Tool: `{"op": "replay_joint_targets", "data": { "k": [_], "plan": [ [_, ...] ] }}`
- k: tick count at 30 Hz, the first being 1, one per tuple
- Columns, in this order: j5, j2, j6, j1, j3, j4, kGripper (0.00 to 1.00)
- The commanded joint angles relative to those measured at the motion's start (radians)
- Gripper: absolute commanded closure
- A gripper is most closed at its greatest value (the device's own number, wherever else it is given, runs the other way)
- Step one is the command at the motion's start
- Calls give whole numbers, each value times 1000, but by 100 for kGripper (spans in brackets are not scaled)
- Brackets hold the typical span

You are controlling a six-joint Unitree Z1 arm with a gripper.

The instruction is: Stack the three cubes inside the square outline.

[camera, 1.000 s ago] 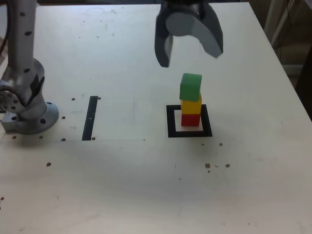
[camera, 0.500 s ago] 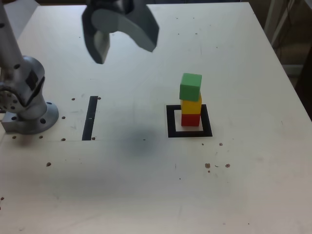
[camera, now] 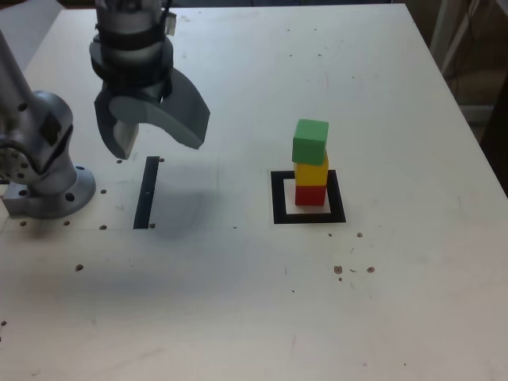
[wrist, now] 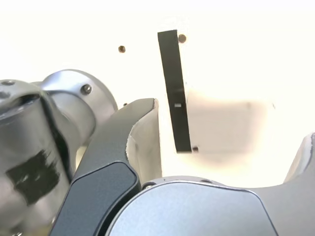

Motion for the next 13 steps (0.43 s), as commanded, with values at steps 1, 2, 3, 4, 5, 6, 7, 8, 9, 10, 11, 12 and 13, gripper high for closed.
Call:
{"op": "replay_joint_targets", "data": {
  "k": [1,2,3,4,5,6,7,8,9,10,11,12,13],
  "plan": [
    [-2,-7,-12,-1,38,-28,1],
    [-5,-8,-15,-1,45,-32,1],
    [-7,-8,-17,-1,48,-34,1],
    [-12,-8,-18,-1,50,-34,1],
    [-14,-8,-18,-1,50,-35,1],
    [-15,-7,-18,-1,49,-35,1],
    [-17,-7,-18,-1,50,-35,1],
    [-17,-6,-18,-1,53,-34,1],
    [-18,-4,-18,-1,58,-34,1],
    [-18,2,-18,-1,66,-34,1],
    [-18,8,-19,-1,74,-33,1],
    [-20,12,-21,-1,79,-32,1],
    [-21,15,-22,-1,82,-30,1]
  ]
}}
